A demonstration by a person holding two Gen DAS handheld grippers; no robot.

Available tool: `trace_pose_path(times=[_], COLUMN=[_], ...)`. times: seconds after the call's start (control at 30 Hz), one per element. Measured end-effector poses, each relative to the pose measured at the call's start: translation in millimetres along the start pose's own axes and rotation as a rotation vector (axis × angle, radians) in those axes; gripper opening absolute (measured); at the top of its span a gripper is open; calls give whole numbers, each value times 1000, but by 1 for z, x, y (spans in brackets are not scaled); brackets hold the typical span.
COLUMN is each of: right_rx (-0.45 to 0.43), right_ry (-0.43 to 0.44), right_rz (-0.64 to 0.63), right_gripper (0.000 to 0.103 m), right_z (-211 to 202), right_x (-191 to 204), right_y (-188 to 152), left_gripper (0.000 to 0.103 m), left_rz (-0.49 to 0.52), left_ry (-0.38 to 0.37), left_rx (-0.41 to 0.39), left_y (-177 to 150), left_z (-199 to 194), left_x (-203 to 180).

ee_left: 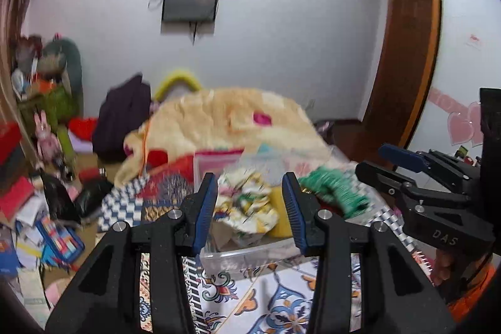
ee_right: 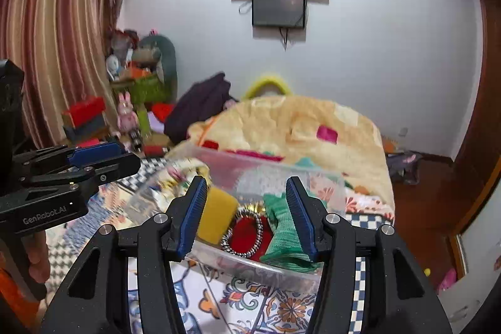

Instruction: Organize soft objects

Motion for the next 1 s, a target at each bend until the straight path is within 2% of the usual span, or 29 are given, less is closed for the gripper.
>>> trace_pose_path(times=[0.2,0.33,0.47,0.57,0.63,0.7,0.87,1.0], right_rx=[-106,-168,-223,-244,-243,-244,-253,-263], right_ry=[18,20,20,16,21,25,21,16], right_rz=[9,17,28,31,31,36,44,48], right_gripper=[51,60,75,83,84,85,98,103], right_z=[-49,-77,-96,-100,-97,-96,-97,-104], right_x=[2,3,4,4,5,6,7,5], right_y=[13,18,20,21,20,19,14,10], left_gripper=[43,45,66,68,69,74,90,97], left_rz=[26,29,30,36,36,34,32,35], left_ry=[-30,-54,-48,-44,-45,-43,-34,-21], left_rx=[-112,-158,-208,-233,-236,-243,-258,-257], left_y=[17,23,24,25,25,24,21,19], left_z=[-49,-75,-97,-107,-110,-113,-117,-116], left_x=[-17,-24,-27,-29,-29,-29,-31,-32])
Point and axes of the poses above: each gripper's, at about its wrist camera, not at the fingertips, and z roughly the way its jaws point, x to its left, y to its top, the point moved 3 cm from there along z, roughly the way its jaws point, and after that the axes turned 4 degrees about x, right-handed, at the moved point
